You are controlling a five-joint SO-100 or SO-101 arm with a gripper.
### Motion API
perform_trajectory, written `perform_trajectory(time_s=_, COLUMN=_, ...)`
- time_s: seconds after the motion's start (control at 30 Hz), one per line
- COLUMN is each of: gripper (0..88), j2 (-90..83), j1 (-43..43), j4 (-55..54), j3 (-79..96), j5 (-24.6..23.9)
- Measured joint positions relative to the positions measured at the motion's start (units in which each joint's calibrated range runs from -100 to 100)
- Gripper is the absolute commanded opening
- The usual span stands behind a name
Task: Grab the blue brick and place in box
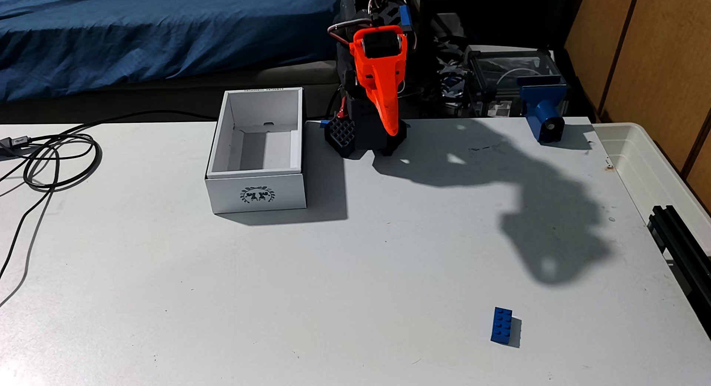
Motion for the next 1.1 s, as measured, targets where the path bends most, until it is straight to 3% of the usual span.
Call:
perform_trajectory(time_s=0.33, gripper=1.0, j2=24.58, j1=1.03, j4=-0.61, j3=-20.38, j5=-0.74)
perform_trajectory(time_s=0.57, gripper=1.1, j2=45.44, j1=2.73, j4=-1.84, j3=-31.83, j5=-5.16)
perform_trajectory(time_s=0.83, gripper=1.2, j2=63.18, j1=1.92, j4=-12.56, j3=-33.97, j5=-14.89)
perform_trajectory(time_s=1.1, gripper=1.3, j2=70.1, j1=-1.77, j4=-13.88, j3=-32.01, j5=-28.26)
